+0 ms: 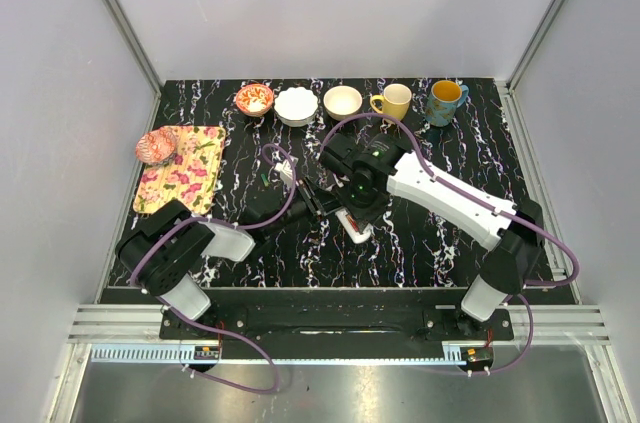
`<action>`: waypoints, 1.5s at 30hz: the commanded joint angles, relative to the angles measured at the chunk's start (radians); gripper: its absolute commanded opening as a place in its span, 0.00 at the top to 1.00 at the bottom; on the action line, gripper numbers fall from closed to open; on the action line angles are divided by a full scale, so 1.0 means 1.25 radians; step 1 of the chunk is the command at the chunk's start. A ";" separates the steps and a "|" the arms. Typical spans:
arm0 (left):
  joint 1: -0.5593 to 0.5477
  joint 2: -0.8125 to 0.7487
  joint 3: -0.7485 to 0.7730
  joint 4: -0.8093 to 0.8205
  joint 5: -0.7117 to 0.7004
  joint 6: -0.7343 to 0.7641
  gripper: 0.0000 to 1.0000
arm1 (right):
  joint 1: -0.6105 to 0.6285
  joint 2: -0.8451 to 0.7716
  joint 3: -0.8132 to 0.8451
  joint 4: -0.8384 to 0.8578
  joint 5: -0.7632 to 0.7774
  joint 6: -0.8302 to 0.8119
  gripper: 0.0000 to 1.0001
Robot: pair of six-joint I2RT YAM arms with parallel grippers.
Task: Load the batteries into the remote control
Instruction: Load the battery cover into the remote control.
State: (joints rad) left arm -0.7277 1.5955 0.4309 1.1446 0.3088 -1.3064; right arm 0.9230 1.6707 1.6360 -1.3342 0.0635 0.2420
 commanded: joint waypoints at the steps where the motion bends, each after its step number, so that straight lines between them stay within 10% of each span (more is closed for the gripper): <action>1: -0.011 -0.033 0.014 0.039 -0.016 0.015 1.00 | 0.007 0.007 0.023 -0.006 0.026 -0.014 1.00; 45: -0.024 -0.052 0.034 0.019 -0.016 0.036 1.00 | 0.008 0.017 0.017 0.029 -0.029 -0.001 1.00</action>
State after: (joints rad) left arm -0.7528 1.5768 0.4389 1.0927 0.3084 -1.2747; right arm 0.9230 1.7023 1.6485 -1.3178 0.0521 0.2325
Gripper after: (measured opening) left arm 0.297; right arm 0.342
